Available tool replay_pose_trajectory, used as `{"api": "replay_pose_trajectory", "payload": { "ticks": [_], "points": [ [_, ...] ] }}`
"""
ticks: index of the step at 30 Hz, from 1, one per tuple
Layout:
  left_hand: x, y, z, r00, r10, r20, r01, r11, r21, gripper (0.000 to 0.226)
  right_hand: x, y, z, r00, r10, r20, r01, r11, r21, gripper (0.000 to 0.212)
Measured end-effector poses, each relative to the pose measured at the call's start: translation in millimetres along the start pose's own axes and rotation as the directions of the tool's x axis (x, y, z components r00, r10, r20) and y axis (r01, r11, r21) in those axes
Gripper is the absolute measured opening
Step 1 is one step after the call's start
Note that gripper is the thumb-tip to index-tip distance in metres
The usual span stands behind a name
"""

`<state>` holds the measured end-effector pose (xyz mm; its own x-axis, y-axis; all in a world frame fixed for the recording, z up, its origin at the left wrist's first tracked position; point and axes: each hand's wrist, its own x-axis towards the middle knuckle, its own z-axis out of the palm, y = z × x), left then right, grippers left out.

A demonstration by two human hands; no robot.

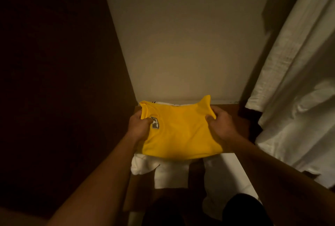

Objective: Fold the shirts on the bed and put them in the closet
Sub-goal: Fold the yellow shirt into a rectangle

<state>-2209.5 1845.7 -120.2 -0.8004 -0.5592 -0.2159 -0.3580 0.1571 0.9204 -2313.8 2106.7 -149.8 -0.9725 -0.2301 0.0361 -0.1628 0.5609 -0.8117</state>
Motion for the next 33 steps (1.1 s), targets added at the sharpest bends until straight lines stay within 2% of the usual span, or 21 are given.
{"api": "replay_pose_trajectory", "payload": {
  "ticks": [7,10,16,21,26,28,31,33],
  "points": [
    [66.2,-80.2,24.4,0.998,0.044,-0.048,-0.046,0.998,-0.037,0.038,36.5,74.5,71.3,0.997,-0.075,-0.032,0.076,0.995,0.062,0.042],
    [88.7,-91.1,22.9,0.996,0.064,-0.064,-0.066,0.997,-0.035,0.039,50.3,89.7,92.5,0.995,-0.076,-0.062,0.082,0.991,0.105,0.041],
    [132.7,-76.6,22.3,0.994,0.052,-0.092,-0.062,0.993,-0.101,0.035,96.0,83.7,101.1,0.989,-0.031,-0.143,0.053,0.987,0.15,0.034],
    [174.2,-54.9,23.6,0.989,0.105,-0.101,-0.112,0.991,-0.075,0.037,136.9,63.1,102.4,0.983,-0.043,-0.176,0.068,0.988,0.138,0.035],
    [207.4,-60.9,31.5,0.993,0.08,-0.091,-0.087,0.993,-0.077,0.041,161.0,72.1,114.9,0.981,-0.026,-0.193,0.057,0.986,0.154,0.035],
    [214.9,-75.3,37.0,0.996,0.037,-0.086,-0.044,0.996,-0.074,0.038,165.0,85.8,123.4,0.984,0.023,-0.175,0.008,0.985,0.174,0.037],
    [213.0,-105.5,46.4,0.996,-0.071,-0.044,0.07,0.997,-0.031,0.024,159.8,114.7,138.6,0.98,0.182,-0.074,-0.171,0.975,0.139,0.045],
    [212.6,-122.8,51.8,0.993,-0.115,-0.006,0.115,0.993,0.006,0.038,155.2,131.1,145.0,0.962,0.272,-0.015,-0.27,0.959,0.089,0.055]
  ]
}}
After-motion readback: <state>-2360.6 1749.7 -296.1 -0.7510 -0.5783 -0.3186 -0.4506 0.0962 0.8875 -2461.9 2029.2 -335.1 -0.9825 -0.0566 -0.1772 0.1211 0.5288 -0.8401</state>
